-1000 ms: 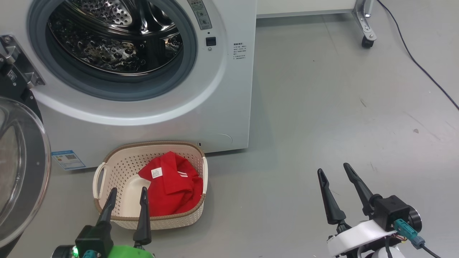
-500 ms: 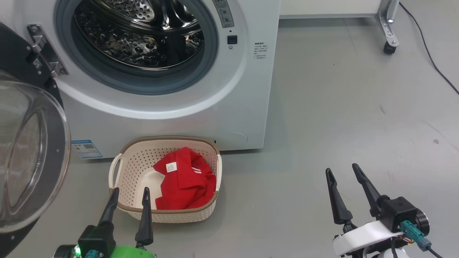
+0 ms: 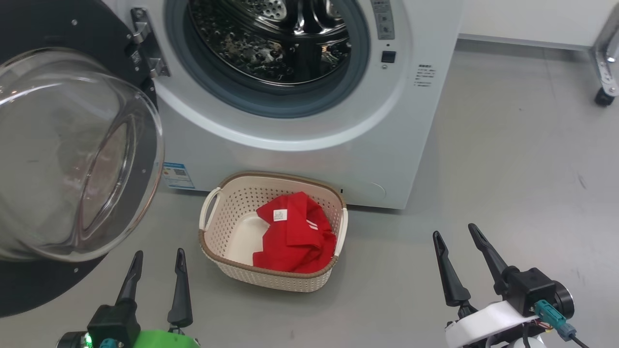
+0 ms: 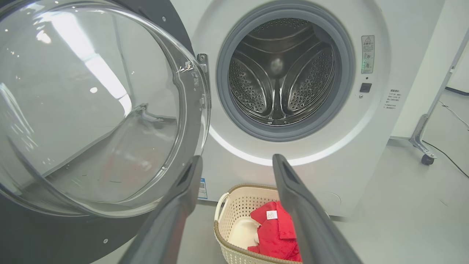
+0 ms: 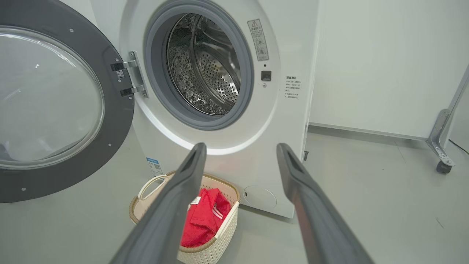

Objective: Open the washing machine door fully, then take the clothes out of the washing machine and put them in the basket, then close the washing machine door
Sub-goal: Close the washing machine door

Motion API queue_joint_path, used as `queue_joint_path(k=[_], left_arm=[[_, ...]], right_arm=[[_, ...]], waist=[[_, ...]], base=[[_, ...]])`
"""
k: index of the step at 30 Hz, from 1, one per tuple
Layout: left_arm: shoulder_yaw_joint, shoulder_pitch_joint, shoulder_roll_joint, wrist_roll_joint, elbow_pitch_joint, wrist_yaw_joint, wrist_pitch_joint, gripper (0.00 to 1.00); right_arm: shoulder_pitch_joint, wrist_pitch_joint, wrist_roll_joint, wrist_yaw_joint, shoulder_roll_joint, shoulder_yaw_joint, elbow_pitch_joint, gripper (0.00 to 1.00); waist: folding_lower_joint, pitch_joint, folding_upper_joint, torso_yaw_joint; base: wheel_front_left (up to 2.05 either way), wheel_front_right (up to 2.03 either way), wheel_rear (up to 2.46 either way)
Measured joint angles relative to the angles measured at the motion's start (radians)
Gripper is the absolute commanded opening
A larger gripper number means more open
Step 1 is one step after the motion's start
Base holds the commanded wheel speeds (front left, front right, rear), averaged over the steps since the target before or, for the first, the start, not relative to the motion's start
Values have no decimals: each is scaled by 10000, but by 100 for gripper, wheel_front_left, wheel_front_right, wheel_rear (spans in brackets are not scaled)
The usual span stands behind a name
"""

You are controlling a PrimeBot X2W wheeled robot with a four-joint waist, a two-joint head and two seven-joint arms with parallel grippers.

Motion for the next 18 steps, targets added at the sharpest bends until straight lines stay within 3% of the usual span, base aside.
queue_joint_path(k=[18], left_arm=[[27,187,2,-357,-23,2,-69,100]], right_arm=[[34,0,-56,25,4,-54,-4,100]], waist=[[0,4,0,2443]], base=[[0,0,0]])
